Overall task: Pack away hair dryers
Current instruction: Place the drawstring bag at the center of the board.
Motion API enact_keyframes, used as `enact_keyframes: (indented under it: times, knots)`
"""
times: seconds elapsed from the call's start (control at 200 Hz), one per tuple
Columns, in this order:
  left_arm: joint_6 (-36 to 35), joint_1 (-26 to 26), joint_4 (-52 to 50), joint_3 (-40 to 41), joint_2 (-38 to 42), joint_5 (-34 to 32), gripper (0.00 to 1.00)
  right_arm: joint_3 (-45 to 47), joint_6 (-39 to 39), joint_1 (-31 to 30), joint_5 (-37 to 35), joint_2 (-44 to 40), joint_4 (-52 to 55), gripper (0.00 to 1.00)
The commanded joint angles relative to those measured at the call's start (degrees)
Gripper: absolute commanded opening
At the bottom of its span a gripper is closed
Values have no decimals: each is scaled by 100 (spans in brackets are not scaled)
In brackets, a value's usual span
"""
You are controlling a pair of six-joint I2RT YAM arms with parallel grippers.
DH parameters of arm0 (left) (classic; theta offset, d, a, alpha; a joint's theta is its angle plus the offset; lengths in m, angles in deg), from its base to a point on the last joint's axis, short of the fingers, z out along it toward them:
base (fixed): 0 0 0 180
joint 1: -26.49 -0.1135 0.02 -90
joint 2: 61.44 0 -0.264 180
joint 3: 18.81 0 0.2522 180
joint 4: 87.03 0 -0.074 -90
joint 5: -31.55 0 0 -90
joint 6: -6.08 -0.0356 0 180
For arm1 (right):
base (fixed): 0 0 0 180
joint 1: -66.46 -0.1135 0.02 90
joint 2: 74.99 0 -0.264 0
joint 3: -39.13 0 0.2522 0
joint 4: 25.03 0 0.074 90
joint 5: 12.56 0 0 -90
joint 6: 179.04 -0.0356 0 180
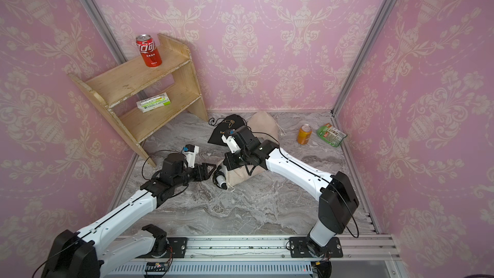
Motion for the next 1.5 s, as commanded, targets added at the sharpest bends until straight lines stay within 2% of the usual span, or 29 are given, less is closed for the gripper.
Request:
enact_keyframes:
  times: [0.0,0.145,0.395,0.535,0.61,0.69,0.946,1.261,1.496]
  knots:
    - [-386,-15,443,212,94,280,73,21,24,46,389,-303,-325,2]
    - [-455,2,974,410,-36,350,72,-24,86,51,532,-327,-282,2]
    - [-675,135,1485,277,-587,530,70,-32,146,61,760,-431,-257,2]
    - [-680,169,1649,141,-970,454,53,-59,191,74,783,-482,-199,2]
    - [-688,169,1607,46,-1067,377,36,-76,230,98,743,-501,-135,2]
    - [-679,169,1403,-97,-1021,274,24,-76,260,130,618,-525,-37,2]
    - [-662,169,646,-520,-449,221,0,121,176,267,139,-605,92,2]
    - [-444,169,-168,-947,28,603,0,153,-11,422,-862,-518,616,2]
    - [45,178,-128,-1081,292,1020,0,175,151,444,-1726,-268,1075,1]
